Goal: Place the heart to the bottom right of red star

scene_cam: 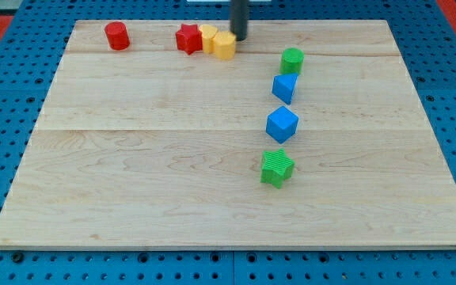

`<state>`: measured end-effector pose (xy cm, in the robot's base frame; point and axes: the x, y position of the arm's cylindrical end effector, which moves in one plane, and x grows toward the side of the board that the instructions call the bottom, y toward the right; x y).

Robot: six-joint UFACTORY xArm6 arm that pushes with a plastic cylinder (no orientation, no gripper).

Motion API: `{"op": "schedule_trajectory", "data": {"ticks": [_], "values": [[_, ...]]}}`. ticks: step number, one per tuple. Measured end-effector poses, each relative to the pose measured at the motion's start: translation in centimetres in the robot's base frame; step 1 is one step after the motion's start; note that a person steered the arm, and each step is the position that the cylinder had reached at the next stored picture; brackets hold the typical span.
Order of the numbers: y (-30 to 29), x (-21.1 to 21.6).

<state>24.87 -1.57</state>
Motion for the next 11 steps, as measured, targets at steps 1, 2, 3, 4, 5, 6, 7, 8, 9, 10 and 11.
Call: {"op": "schedule_trajectory", "data": {"ticks": [1,2,3,4,5,6,7,8,9,10,11], "values": [[-8.0,3.3],[-12.4,6.1],[-10.6,3.6],[-5.9,1.6],[-2.0,1.4],[-1.0,0.9],[-0.2,-3.0],[-3.3,-2.6],[-13.0,0.8],[-18.4,4.0],[-14.9,3.8]]}}
